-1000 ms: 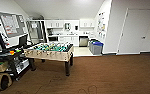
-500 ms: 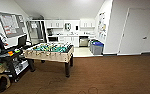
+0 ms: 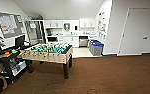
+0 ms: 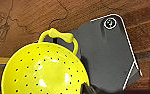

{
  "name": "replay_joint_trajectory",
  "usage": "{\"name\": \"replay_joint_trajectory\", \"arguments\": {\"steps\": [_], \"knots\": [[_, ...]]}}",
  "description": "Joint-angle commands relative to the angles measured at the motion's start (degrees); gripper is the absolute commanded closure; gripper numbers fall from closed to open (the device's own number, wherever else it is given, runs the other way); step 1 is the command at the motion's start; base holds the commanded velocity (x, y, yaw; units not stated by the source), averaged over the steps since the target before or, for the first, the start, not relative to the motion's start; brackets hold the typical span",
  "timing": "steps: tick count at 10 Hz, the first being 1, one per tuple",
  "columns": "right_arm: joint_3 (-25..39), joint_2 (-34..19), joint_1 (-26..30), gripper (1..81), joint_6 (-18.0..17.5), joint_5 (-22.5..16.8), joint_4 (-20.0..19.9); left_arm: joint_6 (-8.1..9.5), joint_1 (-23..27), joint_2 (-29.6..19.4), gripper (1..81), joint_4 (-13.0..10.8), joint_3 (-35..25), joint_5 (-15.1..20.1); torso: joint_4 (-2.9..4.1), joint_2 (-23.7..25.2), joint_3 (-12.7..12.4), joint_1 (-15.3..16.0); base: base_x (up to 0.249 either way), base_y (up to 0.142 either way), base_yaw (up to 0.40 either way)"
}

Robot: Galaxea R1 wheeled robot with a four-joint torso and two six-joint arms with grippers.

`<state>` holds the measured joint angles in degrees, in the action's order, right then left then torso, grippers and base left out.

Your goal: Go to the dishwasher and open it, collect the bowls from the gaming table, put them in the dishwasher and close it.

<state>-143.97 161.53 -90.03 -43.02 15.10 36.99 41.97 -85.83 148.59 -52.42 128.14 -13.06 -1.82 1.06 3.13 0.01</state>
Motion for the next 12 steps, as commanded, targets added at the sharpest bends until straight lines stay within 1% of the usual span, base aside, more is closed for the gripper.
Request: {"name": "replay_joint_trajectory", "arguments": {"steps": [1, 4, 8, 12], "knots": [[0.19, -1.00, 2.44, 81.1, 0.31, -1.48, 0.72, -0.31, 2.82, -1.71, 81.1, -0.75, -0.43, 1.02, 0.00, 0.00, 0.00, 0.00, 0.088, -0.103, 0.000], [0.19, -1.00, 2.44, 81.1, 0.31, -1.48, 0.72, -0.31, 2.73, -1.80, 81.1, -0.75, -0.43, 0.84, 0.00, 0.00, 0.00, 0.00, 0.087, -0.072, 0.000], [0.19, -1.00, 2.44, 81.1, 0.31, -1.48, 0.72, -0.31, 2.55, -1.89, 81.1, -0.67, -0.26, 0.14, 0.00, 0.02, 0.00, -0.01, 0.088, 0.000, 0.000], [0.19, -0.83, 2.44, 81.1, 0.31, -1.48, 0.72, -0.22, 2.47, -1.36, 81.1, -0.58, 0.54, 0.14, 0.00, 0.02, 0.00, -0.01, 0.093, 0.000, 0.000]]}}
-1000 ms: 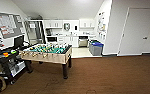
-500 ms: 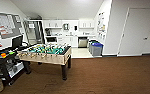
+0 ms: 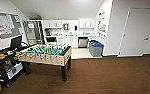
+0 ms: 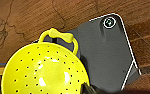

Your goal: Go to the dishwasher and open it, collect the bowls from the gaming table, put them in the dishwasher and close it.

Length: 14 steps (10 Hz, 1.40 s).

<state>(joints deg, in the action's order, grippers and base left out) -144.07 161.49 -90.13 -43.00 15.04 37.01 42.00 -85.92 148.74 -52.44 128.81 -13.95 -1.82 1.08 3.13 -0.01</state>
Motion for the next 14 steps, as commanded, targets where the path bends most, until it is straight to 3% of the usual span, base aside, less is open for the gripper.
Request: {"name": "replay_joint_trajectory", "arguments": {"steps": [1, 14], "knots": [[0.29, -0.79, 2.54, 81.1, 0.28, -1.42, 0.69, -0.25, 2.64, -1.51, 81.1, -0.64, -0.13, 1.03, 0.00, 0.00, 0.00, 0.01, 0.093, 0.000, 0.000], [0.29, -0.79, 2.53, 81.1, 0.28, -1.33, 0.61, -0.25, 2.55, -1.24, 81.1, -0.64, -0.04, 1.03, 0.00, 0.00, 0.00, 0.03, 0.094, -0.069, 0.000]]}}
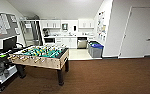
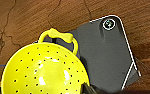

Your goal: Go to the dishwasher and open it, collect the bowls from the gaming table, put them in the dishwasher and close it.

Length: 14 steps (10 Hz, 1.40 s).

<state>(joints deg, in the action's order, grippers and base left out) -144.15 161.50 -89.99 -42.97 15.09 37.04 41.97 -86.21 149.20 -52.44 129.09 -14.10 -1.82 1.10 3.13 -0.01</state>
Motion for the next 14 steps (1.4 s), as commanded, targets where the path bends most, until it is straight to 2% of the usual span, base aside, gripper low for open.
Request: {"name": "replay_joint_trajectory", "arguments": {"steps": [1, 4, 14], "knots": [[0.38, -0.80, 2.49, 81.1, 0.26, -1.47, 0.58, -0.22, 2.84, -1.62, 81.1, -0.64, -0.32, 1.18, 0.00, 0.00, 0.00, 0.01, 0.096, -0.076, 0.000], [0.38, -0.80, 2.40, 81.1, 0.26, -1.47, 0.58, -0.22, 2.84, -1.71, 81.1, -0.64, -0.32, 1.10, 0.00, 0.00, 0.00, 0.01, 0.096, -0.068, 0.000], [0.29, -0.72, 2.31, 81.1, 0.26, -1.38, 0.67, -0.22, 2.84, -1.62, 81.1, -0.64, -0.32, 0.83, 0.00, 0.00, 0.00, 0.01, 0.096, 0.000, 0.000]]}}
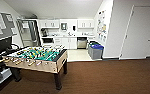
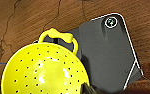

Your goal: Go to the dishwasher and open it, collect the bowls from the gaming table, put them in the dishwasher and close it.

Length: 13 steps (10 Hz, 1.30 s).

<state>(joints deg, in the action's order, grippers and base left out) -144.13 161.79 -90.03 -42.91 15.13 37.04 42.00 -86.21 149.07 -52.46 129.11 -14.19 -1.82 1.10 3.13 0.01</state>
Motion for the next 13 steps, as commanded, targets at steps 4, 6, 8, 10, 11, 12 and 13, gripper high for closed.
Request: {"name": "replay_joint_trajectory", "arguments": {"steps": [4, 6, 8, 10, 11, 12, 13], "knots": [[0.26, -1.01, 2.35, 81.1, 0.20, -1.42, 0.67, -0.25, 2.84, -1.49, 81.1, -0.63, -0.35, 0.92, 0.00, 0.00, 0.00, -0.01, 0.105, 0.000, 0.000], [0.18, -1.01, 2.35, 81.1, 0.20, -1.42, 0.59, -0.25, 2.76, -1.57, 81.1, -0.63, -0.35, 0.92, 0.00, 0.00, 0.00, 0.00, 0.113, 0.000, 0.000], [0.26, -0.92, 2.35, 81.1, 0.20, -1.42, 0.67, -0.25, 2.84, -1.40, 81.1, -0.63, -0.44, 0.92, 0.00, 0.00, 0.00, -0.01, 0.115, 0.000, 0.000], [0.18, -0.92, 2.35, 81.1, 0.20, -1.42, 0.67, -0.25, 2.67, -1.31, 81.1, -0.63, -0.35, 0.92, 0.00, -0.02, 0.00, 0.02, 0.116, 0.000, 0.000], [0.26, -0.92, 2.35, 81.1, 0.20, -1.42, 0.67, -0.25, 2.67, -1.40, 81.1, -0.63, -0.35, 0.92, 0.00, 0.00, 0.00, 0.00, 0.116, 0.000, 0.000], [0.18, -0.92, 2.35, 81.1, 0.20, -1.42, 0.59, -0.25, 2.67, -1.40, 81.1, -0.71, -0.35, 0.92, 0.00, 0.00, 0.00, 0.00, 0.116, 0.000, 0.000], [0.26, -0.92, 2.35, 81.1, 0.20, -1.42, 0.58, -0.25, 2.67, -1.31, 81.1, -0.72, -0.35, 0.92, 0.00, 0.00, 0.00, 0.00, 0.117, 0.000, 0.000]]}}
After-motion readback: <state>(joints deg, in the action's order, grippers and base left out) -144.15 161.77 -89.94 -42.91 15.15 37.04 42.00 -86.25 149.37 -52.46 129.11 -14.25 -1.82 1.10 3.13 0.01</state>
